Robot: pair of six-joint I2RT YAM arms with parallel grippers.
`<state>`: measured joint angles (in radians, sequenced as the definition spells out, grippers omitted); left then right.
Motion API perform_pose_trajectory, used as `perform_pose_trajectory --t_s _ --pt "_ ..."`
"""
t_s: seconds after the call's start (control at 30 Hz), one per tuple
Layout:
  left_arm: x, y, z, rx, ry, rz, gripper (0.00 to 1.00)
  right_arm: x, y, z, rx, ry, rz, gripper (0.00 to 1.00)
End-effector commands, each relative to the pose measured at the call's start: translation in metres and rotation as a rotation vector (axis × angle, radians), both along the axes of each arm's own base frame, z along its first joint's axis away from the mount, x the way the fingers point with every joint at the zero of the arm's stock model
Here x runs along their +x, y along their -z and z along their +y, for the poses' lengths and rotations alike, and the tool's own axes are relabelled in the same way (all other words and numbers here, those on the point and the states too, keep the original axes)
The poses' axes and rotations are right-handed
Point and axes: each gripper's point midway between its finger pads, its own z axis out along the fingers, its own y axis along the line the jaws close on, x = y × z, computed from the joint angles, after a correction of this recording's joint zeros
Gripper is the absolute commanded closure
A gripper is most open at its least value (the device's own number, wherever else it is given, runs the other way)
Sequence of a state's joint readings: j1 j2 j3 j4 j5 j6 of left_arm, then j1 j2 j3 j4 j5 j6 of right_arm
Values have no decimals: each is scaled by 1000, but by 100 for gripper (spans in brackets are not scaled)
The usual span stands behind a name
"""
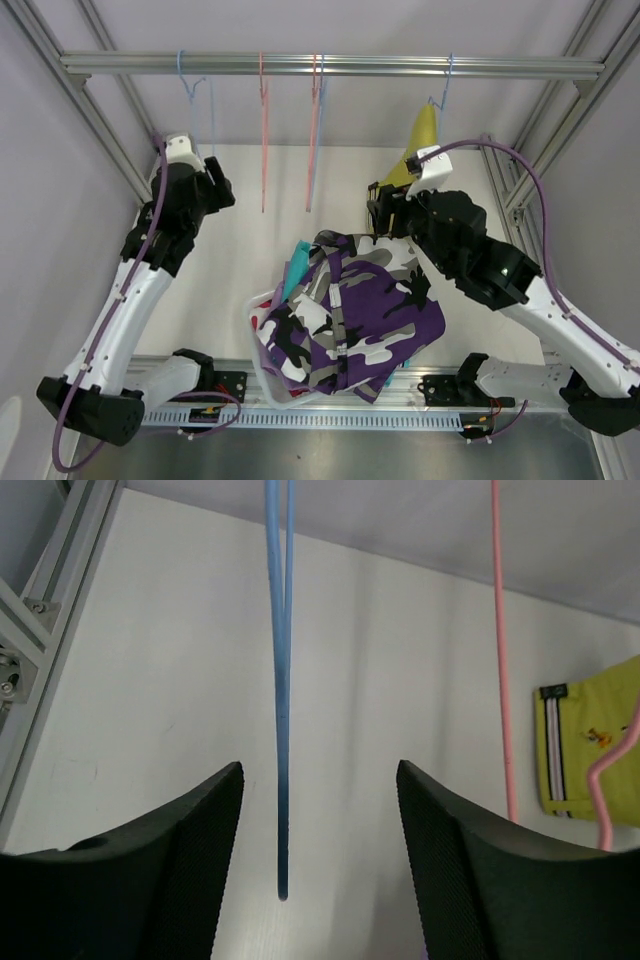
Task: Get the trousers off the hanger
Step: Move the hanger to the clothesline.
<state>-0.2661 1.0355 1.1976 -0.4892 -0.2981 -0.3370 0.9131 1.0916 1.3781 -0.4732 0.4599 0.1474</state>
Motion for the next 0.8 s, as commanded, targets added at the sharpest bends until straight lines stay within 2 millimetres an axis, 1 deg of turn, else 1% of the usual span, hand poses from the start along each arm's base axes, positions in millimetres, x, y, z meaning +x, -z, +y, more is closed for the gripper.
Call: perform_pose_trajectory --t_s 0.0,0.03,0.07,0.13,0.17,0.2,0.27,0.3,0.33,0.37,0.4,0.43,0.53,0.57,0.6,0.63,0.67,0.7,0.77 --pt "8 -3 -2 29 30 9 35 -8 0 -19 6 20 -13 34" --pt "9 0 -2 33 28 18 38 -10 2 -22 7 20 -12 34" --pt "11 3 -2 37 27 25 47 -12 3 -26 4 23 -12 34" --pt "14 9 -2 48 18 47 58 -16 7 -36 5 34 -15 34" --pt "15 12 -2 52 17 54 68 -17 9 -40 2 42 -14 34" --pt "15 14 -3 64 15 61 72 -19 11 -46 1 48 -17 34" --pt "14 12 -3 101 -1 56 76 -21 13 -53 0 57 -17 34" --pt "12 12 -9 121 10 54 77 -24 13 -58 7 60 -23 34" --pt "12 11 -4 137 -14 49 79 -26 12 -58 11 57 -24 34" --pt "10 9 -7 166 -19 44 85 -27 12 -60 17 54 -26 34" --pt "9 9 -10 182 -16 42 87 -29 11 -61 26 52 -27 34" --pt "8 10 -18 198 1 43 89 -31 10 -63 31 49 -29 34" --pt "7 12 -25 235 0 53 97 -36 10 -66 45 44 -30 34" --pt "8 14 -32 250 15 65 99 -37 9 -68 49 48 -33 33" --pt "8 15 -34 259 12 70 99 -37 9 -69 52 49 -35 33" --pt "8 14 -41 264 27 68 99 -38 9 -70 51 49 -37 33" --pt "9 20 -44 276 34 85 100 -40 8 -72 59 49 -41 33" --pt "10 16 -47 278 34 80 99 -41 7 -73 61 51 -43 33" --pt "10 21 -56 291 52 94 99 -44 5 -77 68 52 -49 33"
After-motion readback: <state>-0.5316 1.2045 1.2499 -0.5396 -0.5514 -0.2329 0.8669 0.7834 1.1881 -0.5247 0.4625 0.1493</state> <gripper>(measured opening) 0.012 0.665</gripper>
